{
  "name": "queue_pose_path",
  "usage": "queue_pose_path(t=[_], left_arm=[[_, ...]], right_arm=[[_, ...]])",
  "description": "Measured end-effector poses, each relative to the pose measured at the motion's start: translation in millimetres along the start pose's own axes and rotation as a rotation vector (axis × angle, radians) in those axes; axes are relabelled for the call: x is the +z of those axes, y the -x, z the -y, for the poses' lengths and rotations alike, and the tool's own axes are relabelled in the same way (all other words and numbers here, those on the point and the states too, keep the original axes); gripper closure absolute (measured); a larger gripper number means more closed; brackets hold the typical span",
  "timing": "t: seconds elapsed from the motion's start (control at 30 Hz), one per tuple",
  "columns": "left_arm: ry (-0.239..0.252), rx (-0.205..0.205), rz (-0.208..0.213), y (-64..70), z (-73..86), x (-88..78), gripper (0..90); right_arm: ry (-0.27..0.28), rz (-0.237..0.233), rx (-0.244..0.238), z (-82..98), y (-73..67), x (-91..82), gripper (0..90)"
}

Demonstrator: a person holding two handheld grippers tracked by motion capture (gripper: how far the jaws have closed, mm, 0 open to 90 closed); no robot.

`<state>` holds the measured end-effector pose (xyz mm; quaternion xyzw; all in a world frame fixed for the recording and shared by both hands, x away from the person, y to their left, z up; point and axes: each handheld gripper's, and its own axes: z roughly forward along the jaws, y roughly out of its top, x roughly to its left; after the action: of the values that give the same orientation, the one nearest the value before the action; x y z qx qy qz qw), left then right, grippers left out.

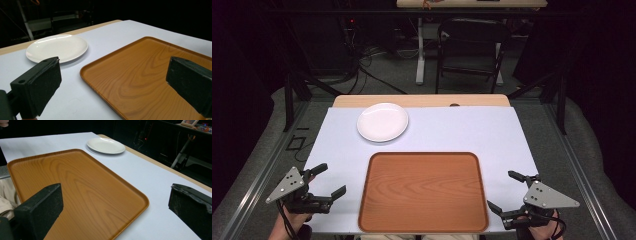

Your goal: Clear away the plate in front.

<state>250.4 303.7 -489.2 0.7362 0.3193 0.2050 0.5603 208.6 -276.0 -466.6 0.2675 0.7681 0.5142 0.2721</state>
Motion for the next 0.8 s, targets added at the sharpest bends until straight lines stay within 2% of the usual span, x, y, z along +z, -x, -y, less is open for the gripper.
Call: queue_pose_path(t=[0.13,0.17,0.33,0.4,0.53,0.63,0.67,0.8], left_arm=[[0.004,-0.001,-0.001,0.0,-0.1,0.1,0.0],[-0.005,0.0,-0.018,0.6,-0.2,0.4,0.0],[-0.029,0.004,-0.023,3.5,-2.2,4.8,0.0],[-0.039,-0.001,-0.015,5.0,-3.0,8.6,0.0],[-0.042,-0.018,-0.023,6.8,-5.1,15.1,0.0],[-0.043,-0.014,-0.022,7.6,-6.3,17.4,0.0],[-0.071,-0.009,-0.028,7.8,-8.2,19.9,0.0],[-0.071,-0.015,-0.024,7.2,-9.7,23.1,0.0]], right_arm=[[0.005,0.001,0.0,-0.2,-0.2,-0.3,0.0],[0.003,0.0,0.002,-0.6,-0.2,0.3,0.0],[-0.002,-0.004,-0.008,-1.3,-1.0,0.5,0.0],[-0.011,-0.009,-0.012,-2.1,-2.1,0.2,0.0],[-0.019,-0.018,0.002,-2.4,-2.4,0.3,0.0],[-0.052,-0.023,-0.006,-4.4,-5.0,0.8,0.0],[-0.065,-0.012,-0.018,-5.3,-6.1,1.0,0.0],[-0.094,-0.011,-0.016,-5.7,-6.4,3.5,0.0]])
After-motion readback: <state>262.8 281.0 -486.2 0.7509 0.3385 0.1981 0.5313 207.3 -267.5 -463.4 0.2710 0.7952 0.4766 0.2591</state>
